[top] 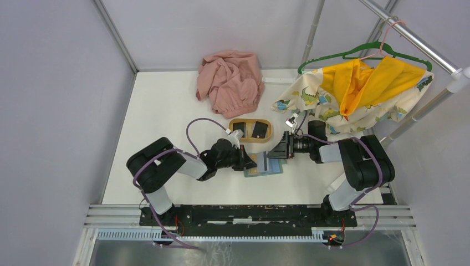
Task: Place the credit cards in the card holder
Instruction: Turn over the card slot in the card holder.
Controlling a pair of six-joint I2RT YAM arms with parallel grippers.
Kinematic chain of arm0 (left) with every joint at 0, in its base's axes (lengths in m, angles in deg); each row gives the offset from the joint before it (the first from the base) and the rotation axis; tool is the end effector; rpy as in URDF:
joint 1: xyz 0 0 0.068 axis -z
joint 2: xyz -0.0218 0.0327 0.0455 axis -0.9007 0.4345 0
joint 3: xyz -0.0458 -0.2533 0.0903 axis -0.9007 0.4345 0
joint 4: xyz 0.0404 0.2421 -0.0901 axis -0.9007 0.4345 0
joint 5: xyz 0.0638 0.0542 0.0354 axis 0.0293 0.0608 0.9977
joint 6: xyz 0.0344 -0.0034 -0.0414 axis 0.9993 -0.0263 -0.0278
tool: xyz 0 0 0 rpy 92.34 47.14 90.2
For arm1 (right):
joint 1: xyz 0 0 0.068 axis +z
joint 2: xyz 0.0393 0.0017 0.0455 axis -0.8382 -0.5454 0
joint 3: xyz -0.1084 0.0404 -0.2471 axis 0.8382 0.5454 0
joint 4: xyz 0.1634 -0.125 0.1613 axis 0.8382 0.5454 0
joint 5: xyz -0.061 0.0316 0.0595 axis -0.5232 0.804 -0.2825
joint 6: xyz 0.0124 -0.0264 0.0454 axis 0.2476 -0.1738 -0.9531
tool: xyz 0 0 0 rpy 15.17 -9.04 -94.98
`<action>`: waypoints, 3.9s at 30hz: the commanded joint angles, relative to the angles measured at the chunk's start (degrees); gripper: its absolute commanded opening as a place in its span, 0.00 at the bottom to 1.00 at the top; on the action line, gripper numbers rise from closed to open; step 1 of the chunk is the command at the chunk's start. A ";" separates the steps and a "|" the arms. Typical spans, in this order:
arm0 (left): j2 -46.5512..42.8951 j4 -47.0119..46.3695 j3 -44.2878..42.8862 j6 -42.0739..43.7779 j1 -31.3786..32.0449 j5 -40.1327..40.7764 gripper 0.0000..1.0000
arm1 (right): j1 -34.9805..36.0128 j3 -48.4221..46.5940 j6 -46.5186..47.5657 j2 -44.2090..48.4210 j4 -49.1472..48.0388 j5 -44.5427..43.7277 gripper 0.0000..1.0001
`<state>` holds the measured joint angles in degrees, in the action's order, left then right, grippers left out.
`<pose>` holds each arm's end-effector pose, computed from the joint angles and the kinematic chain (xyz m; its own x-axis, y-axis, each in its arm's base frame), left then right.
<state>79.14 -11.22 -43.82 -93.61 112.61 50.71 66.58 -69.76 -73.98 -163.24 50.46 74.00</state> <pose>0.1909 -0.2287 0.1135 -0.8531 -0.1080 -0.5105 0.3643 0.5771 -0.7309 0.2473 0.0753 0.1202 -0.9492 0.0681 -0.3072 -0.2796 0.2652 0.9228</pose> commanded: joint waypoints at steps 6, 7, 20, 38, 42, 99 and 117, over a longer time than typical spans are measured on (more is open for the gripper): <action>0.70 0.70 -2.92 1.01 0.30 -0.80 0.06 | 1.42 -0.09 -0.49 -0.21 -3.41 2.05 0.58; 0.92 0.73 -3.19 1.01 0.26 -1.01 0.06 | 1.50 -0.18 -0.59 -0.04 -3.52 2.22 0.58; 3.52 -0.02 -6.01 0.51 0.36 -3.56 0.06 | 1.53 -1.04 -0.33 0.90 -3.64 4.10 0.63; 3.65 -2.78 -4.16 -1.00 0.31 -2.71 0.16 | 6.27 -4.56 10.24 0.70 7.47 2.18 0.68; 2.44 -2.79 -2.86 -1.17 0.24 -2.01 0.18 | 7.94 -5.79 14.34 2.13 11.12 1.29 0.68; -13.55 -1.13 6.96 2.21 -5.22 -4.18 0.25 | 30.59 -16.43 70.24 4.46 37.93 -43.24 0.63; -10.35 -4.67 6.74 -0.66 -5.20 -5.80 0.23 | 29.23 -15.99 71.13 6.04 39.26 -42.31 0.02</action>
<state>68.12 -11.88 -35.56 -92.10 107.56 46.01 96.70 -85.38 -3.32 -157.74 87.82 33.39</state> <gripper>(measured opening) 0.242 0.045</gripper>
